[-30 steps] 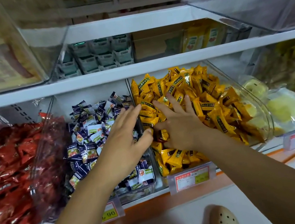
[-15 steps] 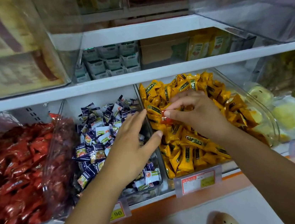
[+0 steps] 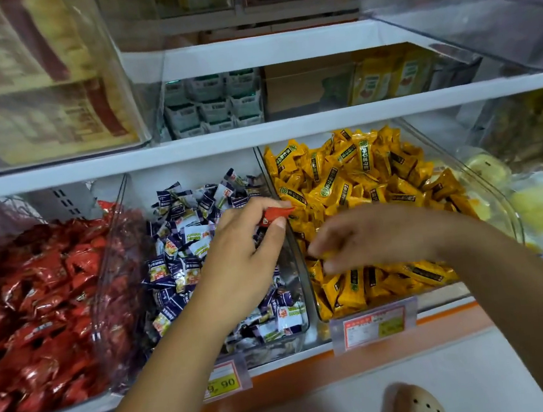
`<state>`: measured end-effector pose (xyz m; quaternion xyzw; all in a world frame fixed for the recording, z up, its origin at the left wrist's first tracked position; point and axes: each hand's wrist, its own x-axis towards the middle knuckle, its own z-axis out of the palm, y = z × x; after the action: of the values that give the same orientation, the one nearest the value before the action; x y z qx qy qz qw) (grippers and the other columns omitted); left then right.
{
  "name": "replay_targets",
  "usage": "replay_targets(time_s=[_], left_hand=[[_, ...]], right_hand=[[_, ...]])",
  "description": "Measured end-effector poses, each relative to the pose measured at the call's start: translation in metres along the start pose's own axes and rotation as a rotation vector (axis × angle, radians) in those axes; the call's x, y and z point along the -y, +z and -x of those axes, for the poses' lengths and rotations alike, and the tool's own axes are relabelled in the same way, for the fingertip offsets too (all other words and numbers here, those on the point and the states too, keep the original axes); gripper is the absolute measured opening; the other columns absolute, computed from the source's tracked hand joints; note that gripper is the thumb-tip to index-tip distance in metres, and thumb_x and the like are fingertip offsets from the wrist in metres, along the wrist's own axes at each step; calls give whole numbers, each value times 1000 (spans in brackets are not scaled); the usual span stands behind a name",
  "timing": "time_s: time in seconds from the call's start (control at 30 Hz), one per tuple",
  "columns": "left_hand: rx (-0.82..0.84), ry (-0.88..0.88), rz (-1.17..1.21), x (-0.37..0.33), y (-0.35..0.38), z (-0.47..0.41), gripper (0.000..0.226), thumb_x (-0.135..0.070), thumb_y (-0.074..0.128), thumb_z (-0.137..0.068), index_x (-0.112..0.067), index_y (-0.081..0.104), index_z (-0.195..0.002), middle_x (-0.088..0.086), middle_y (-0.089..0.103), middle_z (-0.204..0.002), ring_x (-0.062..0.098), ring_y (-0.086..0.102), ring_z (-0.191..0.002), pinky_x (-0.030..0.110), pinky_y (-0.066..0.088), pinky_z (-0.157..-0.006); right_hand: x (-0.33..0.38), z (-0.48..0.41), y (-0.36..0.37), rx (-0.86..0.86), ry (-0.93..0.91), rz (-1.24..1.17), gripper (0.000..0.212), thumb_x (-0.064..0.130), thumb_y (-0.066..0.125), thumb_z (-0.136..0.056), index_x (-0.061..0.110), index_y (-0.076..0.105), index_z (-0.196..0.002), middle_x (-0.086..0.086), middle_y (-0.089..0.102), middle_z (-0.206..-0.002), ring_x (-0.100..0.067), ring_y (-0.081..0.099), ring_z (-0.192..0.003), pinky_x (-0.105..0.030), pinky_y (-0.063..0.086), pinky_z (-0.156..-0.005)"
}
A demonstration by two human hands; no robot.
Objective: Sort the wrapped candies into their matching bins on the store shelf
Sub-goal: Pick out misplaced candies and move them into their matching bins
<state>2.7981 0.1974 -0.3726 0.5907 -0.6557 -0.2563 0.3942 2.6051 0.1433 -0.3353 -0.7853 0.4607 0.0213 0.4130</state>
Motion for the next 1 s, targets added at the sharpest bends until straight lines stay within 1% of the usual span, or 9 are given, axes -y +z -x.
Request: replay_targets(time_s=[0.07,0.13,0.2,0.3,0.4,0.53,0.7,0.8,1.0], left_hand=[[79,-21,28,-2,3,0,26,-38,36,-99,-45,51,-118,-20,45,-109,-11,40,-106,3,31,-81],[131,-11,20,-4,7,-1,25,-39,35,-99,-43,46,-121,-26,40,-111,-12,33,-111,2,27,-84],[164,8,-45,-4,10,0,30,-46,45,-93,-45,40,-122,-31,36,-114,-4,35,-106,12,31,-84],[140,4,-62,-2,11,2,41,-39,59,-88,-46,39,-124,-15,39,-120,-1,41,-93,17,33,-70],[119,-25,-17,-2,11,3,42,-36,60,-86,-49,41,-121,-9,40,-122,0,46,-76,11,34,-62],[124,-39,-22,-2,11,1,42,-35,61,-86,-47,41,-121,-10,40,-123,4,45,-84,9,35,-63],[141,-55,-8,-2,9,2,44,-43,57,-80,-49,40,-121,-12,39,-126,7,43,-95,14,39,-81],[147,-49,6,0,10,2,44,-46,56,-80,-51,40,-120,-14,40,-128,4,43,-95,17,38,-71],[156,-8,46,5,9,1,34,-44,58,-86,-55,38,-112,-24,39,-135,-12,35,-114,15,37,-80]], right_hand=[[-1,-5,16,148,52,303,54,46,71,-77,40,50,-126,12,40,-132,-10,35,-125,-33,32,-108],[0,-13,28,116,21,469,67,48,68,-75,36,41,-135,10,30,-142,-12,16,-134,-38,15,-112],[-3,-19,35,51,3,604,73,52,65,-77,36,34,-141,8,25,-148,-15,13,-136,-41,13,-113],[-14,-24,45,-141,-70,801,72,50,64,-79,36,34,-143,9,24,-149,-21,20,-132,-44,21,-105],[-24,-30,41,-359,-119,820,54,44,61,-82,42,47,-134,17,32,-148,-18,26,-127,-42,24,-97],[-36,-37,24,-445,-119,757,46,42,63,-83,46,53,-128,22,36,-147,-15,27,-127,-40,23,-96],[-45,-44,9,-597,-140,733,44,45,66,-82,43,57,-126,23,41,-144,-18,32,-126,-40,22,-94],[-44,-49,3,-654,-127,677,45,48,65,-83,40,58,-127,22,42,-144,-20,31,-129,-39,22,-94],[-36,-50,8,-515,-80,668,39,52,67,-75,45,61,-112,18,24,-152,-23,16,-135,-43,18,-103]])
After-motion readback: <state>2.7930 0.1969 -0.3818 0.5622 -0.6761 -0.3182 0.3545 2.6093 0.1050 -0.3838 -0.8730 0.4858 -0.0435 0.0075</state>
